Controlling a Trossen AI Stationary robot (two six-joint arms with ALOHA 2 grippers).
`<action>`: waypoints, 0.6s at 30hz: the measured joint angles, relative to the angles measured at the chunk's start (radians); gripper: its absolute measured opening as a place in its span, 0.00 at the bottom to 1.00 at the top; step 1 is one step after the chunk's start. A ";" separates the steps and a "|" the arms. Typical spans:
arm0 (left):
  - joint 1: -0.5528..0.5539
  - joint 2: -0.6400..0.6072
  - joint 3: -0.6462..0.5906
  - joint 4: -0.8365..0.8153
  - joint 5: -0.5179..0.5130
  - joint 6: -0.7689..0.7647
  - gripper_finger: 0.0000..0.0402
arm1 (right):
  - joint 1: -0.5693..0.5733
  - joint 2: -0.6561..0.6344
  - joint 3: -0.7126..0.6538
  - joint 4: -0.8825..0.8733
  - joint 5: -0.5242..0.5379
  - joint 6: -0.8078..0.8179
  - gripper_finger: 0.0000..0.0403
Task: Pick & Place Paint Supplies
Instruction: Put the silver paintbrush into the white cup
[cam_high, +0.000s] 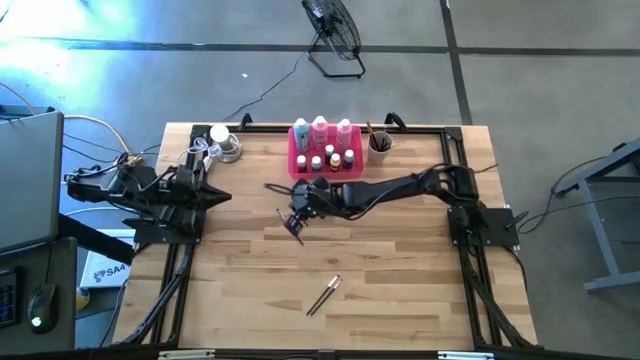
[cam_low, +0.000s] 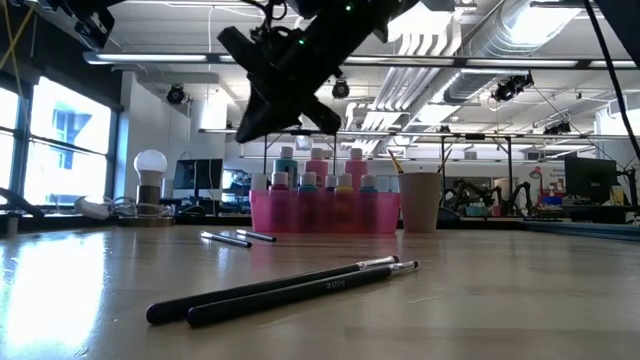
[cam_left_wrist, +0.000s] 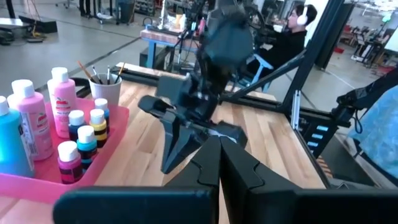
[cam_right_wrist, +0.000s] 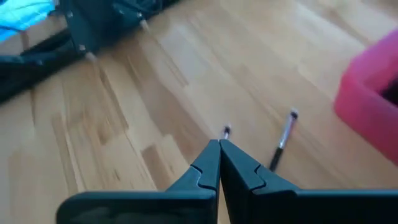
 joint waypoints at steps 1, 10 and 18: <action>0.000 0.001 0.000 -0.006 0.000 0.000 0.00 | -0.004 0.002 0.001 0.003 0.000 0.011 0.00; 0.000 0.000 0.000 -0.016 -0.001 0.000 0.00 | -0.017 0.032 -0.001 0.000 -0.006 0.118 0.00; 0.000 0.000 0.000 -0.016 -0.003 0.000 0.00 | -0.016 0.043 -0.002 0.007 0.023 0.118 0.05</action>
